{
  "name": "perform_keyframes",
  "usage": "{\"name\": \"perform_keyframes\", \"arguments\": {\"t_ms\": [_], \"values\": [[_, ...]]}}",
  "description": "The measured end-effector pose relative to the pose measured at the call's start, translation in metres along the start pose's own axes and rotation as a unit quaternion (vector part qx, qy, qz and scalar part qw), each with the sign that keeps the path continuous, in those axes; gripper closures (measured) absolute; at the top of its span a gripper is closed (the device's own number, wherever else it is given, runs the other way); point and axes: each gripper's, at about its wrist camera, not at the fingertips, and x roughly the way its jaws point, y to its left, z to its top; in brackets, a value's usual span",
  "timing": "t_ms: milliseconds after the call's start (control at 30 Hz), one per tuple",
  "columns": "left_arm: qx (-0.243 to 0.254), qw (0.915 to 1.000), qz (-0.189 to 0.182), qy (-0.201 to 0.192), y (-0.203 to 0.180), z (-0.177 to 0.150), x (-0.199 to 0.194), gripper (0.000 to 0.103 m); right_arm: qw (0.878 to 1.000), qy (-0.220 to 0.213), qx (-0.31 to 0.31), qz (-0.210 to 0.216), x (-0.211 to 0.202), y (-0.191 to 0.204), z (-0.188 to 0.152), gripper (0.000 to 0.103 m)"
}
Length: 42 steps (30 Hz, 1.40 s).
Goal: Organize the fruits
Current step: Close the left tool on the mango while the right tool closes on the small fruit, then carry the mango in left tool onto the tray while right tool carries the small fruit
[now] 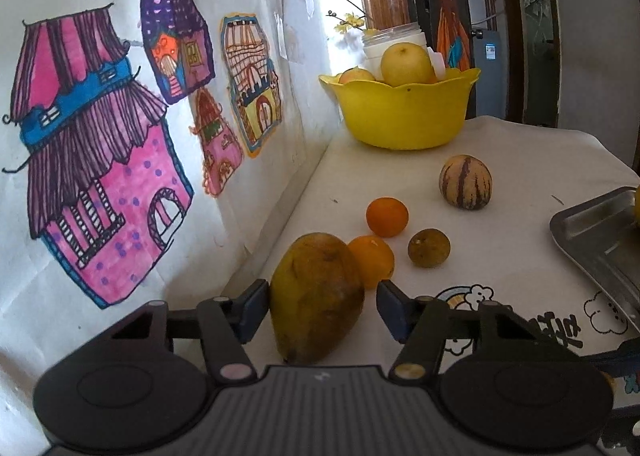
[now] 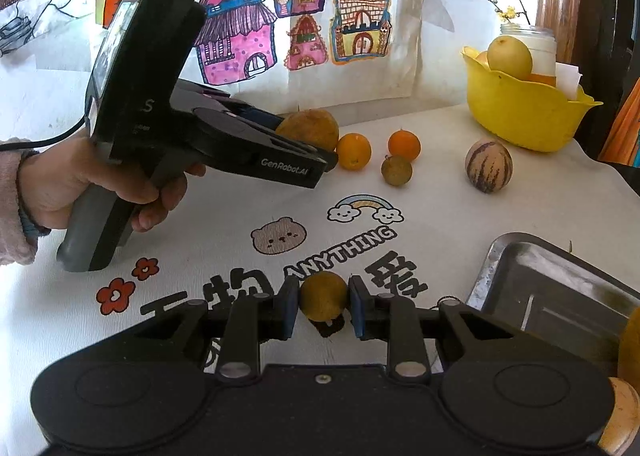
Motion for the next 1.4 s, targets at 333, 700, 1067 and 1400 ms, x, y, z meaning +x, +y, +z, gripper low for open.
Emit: {"name": "perform_keyframes", "arguments": {"t_ms": [333, 700, 1067, 1400], "values": [[-0.007, 0.9999, 0.001, 0.008, 0.002, 0.002, -0.001, 0.047, 1.000, 0.004, 0.005, 0.003, -0.001, 0.000, -0.002, 0.074], [-0.029, 0.9991, -0.022, 0.022, -0.005, -0.010, -0.029, 0.047, 1.000, 0.007, 0.016, 0.002, -0.008, 0.000, -0.005, 0.075], [-0.066, 0.9958, -0.057, 0.027, -0.018, -0.028, -0.069, 0.047, 1.000, -0.008, 0.018, -0.001, -0.030, 0.003, -0.017, 0.076], [-0.090, 0.9913, -0.095, 0.006, -0.044, -0.039, -0.106, 0.047, 0.997, -0.054, 0.048, -0.006, -0.088, -0.001, -0.037, 0.076]]}}
